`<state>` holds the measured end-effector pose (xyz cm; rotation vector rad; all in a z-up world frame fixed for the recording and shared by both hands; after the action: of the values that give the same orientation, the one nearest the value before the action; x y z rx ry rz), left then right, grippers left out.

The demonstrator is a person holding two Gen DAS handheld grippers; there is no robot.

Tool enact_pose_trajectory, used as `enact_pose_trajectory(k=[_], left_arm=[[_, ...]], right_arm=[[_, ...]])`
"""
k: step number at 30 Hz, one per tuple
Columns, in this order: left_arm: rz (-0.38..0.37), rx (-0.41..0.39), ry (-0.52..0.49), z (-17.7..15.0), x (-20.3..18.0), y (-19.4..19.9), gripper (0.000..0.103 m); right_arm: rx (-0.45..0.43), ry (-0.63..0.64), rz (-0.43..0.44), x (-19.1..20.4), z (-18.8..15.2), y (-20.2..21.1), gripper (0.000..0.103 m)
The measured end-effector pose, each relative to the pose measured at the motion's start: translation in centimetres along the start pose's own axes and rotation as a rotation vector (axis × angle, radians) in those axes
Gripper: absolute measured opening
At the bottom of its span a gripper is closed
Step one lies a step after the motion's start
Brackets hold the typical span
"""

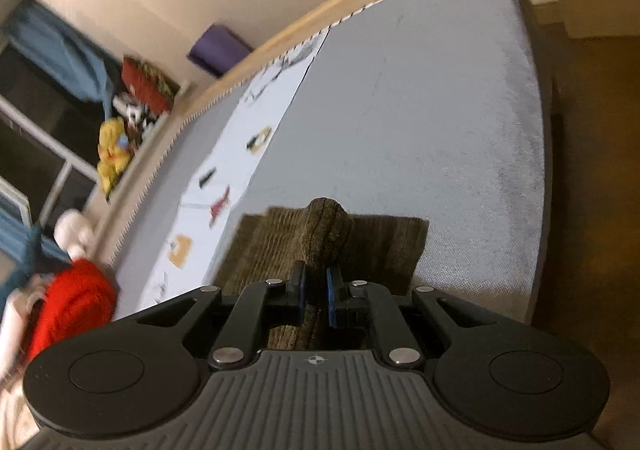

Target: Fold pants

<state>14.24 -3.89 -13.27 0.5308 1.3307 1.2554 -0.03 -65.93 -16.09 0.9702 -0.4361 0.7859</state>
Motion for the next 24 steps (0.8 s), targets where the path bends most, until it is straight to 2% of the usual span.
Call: enact_pose_trajectory(k=[4, 8, 10, 11, 14, 16, 18, 20, 24], left_arm=[[-0.060, -0.031, 0.015, 0.3, -0.4, 1.3, 0.012], [-0.102, -0.019, 0.076, 0.9, -0.3, 1.3, 0.029], [-0.106, -0.018, 0.100, 1.0, -0.5, 0.9, 0.031], [-0.117, -0.020, 0.120, 1.1, -0.3, 0.8, 0.036], [-0.136, 0.007, 0.184, 1.6, -0.1, -0.3, 0.044], [-0.128, 0.030, 0.198, 1.4, -0.1, -0.4, 0.044], [-0.132, 0.019, 0.190, 1.1, -0.3, 0.1, 0.049], [-0.096, 0.001, 0.179, 0.7, -0.5, 0.2, 0.058], [-0.067, 0.014, 0.224, 1.0, 0.2, -1.3, 0.058]], right_arm=[[0.016, -0.017, 0.000, -0.2, -0.1, -0.4, 0.012], [0.040, -0.066, -0.016, -0.9, -0.1, -0.9, 0.016], [0.027, -0.076, -0.032, -1.0, -0.1, -0.9, 0.024], [0.017, -0.074, -0.035, -1.1, -0.1, -0.8, 0.031], [0.012, -0.080, -0.034, -1.3, 0.0, -0.8, 0.034], [0.019, -0.081, -0.035, -1.4, 0.0, -0.9, 0.034], [0.020, -0.074, -0.037, -1.3, 0.0, -1.0, 0.034], [0.022, -0.068, -0.036, -1.2, 0.0, -1.1, 0.034], [0.034, -0.065, -0.038, -0.9, -0.1, -1.4, 0.040]])
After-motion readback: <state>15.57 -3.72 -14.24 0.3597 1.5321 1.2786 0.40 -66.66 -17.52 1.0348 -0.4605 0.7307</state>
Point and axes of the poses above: each gripper's, at about its wrist camera, not at the fingertips, and y roughly against the way its jaws point, x to its left, z to its top, the point moved 1 cm from there along -y, roughly the way its jaws point, and after that the axes turned 5 degrees about y, right-handed, at the moved point
